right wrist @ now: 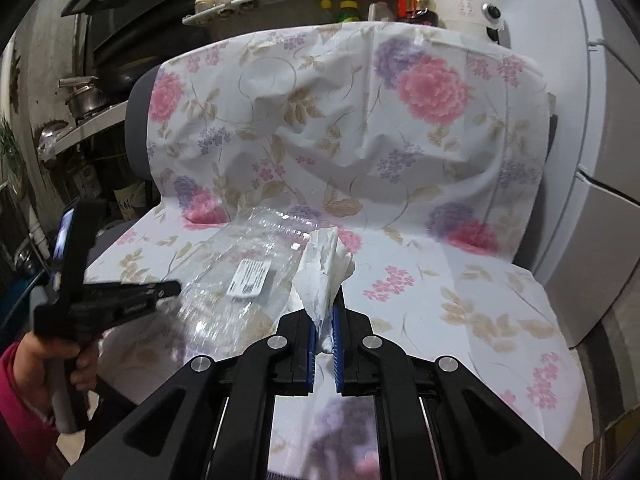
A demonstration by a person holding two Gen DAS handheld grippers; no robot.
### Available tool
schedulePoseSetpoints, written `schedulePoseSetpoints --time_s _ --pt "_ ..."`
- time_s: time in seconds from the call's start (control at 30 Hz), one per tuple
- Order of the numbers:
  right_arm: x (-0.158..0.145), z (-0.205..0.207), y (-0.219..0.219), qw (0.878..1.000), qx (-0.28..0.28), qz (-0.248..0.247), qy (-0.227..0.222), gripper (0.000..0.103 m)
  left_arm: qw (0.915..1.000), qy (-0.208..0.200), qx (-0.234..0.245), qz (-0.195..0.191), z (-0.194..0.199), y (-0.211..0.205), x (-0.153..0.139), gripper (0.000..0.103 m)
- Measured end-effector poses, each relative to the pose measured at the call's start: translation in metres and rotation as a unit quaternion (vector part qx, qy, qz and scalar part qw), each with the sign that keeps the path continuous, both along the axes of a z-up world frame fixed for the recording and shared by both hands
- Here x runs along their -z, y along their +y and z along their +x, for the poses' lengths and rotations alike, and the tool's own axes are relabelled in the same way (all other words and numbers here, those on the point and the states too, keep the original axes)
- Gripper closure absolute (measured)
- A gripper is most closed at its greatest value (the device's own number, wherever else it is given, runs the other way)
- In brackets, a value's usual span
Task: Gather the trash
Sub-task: 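Grasp the white tissue with the right gripper, then grasp the clear plastic tray edge with the left gripper while the right holds the tissue, then carry tray and tissue to the bin and open both grippers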
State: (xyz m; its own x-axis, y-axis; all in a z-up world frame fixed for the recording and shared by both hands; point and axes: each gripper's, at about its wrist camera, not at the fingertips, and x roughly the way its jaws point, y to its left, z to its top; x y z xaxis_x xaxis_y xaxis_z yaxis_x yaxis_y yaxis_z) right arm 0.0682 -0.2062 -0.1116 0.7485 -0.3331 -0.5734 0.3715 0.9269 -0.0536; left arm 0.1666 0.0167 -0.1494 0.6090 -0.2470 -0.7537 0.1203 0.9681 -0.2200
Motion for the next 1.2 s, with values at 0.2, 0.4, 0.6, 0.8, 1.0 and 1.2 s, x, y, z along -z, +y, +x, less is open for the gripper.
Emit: schedulePoseSetpoints --time_s 0.2,0.4,0.6,0.8,1.0,1.2 --pt "0.0 -0.01 0.004 1.0 -0.003 0.003 -0.006 0.096 0.9998 0.005 -0.011 -0.016 -0.05 -0.003 0.0 0.094" --pt "-0.002 -0.017 0.007 1.0 -0.004 0.002 -0.012 0.095 0.9997 -0.021 -0.006 0.01 -0.06 -0.005 -0.011 0.059" --pt "0.001 -0.021 0.002 1.0 0.004 0.01 -0.016 0.095 0.9996 -0.023 -0.014 0.009 -0.027 0.0 -0.017 0.06" --pt "0.002 -0.021 0.001 1.0 0.008 0.004 -0.011 0.095 0.9997 0.014 0.021 0.0 0.01 -0.014 -0.002 0.08" --pt "0.001 -0.023 0.001 1.0 0.01 0.0 -0.016 0.095 0.9996 0.008 0.026 -0.006 0.007 -0.021 -0.005 0.098" --pt "-0.012 -0.043 -0.004 0.999 0.026 -0.002 -0.039 0.095 0.9956 -0.061 0.058 -0.04 -0.034 -0.035 -0.043 0.099"
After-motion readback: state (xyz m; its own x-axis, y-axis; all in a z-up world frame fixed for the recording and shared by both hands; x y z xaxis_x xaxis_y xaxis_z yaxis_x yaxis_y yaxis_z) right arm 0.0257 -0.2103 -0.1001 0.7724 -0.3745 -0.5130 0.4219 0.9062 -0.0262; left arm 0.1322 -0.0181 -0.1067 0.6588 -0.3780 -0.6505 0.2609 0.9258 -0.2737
